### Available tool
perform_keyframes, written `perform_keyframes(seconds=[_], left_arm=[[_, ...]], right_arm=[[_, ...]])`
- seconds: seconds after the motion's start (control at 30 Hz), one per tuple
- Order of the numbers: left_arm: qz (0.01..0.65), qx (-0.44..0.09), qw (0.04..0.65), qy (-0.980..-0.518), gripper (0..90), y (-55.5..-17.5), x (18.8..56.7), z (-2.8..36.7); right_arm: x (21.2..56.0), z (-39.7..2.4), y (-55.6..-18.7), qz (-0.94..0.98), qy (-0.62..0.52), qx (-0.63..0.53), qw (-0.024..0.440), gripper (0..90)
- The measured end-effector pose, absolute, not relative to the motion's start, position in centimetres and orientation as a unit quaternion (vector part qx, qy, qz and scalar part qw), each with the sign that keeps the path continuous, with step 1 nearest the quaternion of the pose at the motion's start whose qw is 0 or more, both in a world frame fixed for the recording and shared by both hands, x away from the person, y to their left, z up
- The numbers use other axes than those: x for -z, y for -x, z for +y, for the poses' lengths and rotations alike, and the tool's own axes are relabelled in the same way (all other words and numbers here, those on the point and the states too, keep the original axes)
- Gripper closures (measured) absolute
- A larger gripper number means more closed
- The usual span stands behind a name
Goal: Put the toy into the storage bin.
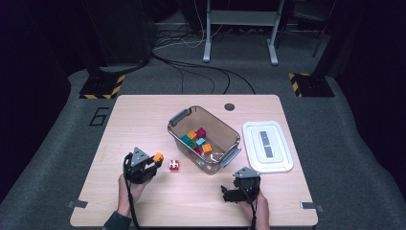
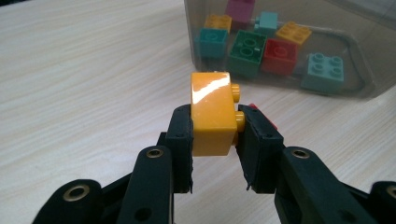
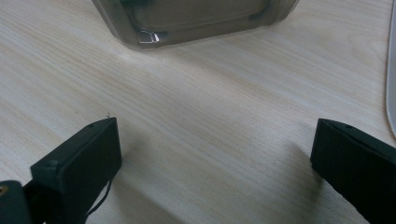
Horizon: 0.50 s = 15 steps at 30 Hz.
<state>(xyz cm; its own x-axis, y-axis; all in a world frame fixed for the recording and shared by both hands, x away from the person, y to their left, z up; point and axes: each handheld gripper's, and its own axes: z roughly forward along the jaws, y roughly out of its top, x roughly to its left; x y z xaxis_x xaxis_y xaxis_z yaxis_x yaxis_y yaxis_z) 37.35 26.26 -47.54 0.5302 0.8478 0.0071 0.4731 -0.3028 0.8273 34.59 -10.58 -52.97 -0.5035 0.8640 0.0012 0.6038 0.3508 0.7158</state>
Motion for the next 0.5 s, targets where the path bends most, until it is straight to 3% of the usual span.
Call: perform_keyframes(seconds=[0.5], left_arm=[[0.409,-0.244,0.414,-0.776,66.9,-38.1,44.4,26.2]], right_arm=[[53.0,-10.6,-34.6,0.800,-0.457,-0.337,0.194,0.9]])
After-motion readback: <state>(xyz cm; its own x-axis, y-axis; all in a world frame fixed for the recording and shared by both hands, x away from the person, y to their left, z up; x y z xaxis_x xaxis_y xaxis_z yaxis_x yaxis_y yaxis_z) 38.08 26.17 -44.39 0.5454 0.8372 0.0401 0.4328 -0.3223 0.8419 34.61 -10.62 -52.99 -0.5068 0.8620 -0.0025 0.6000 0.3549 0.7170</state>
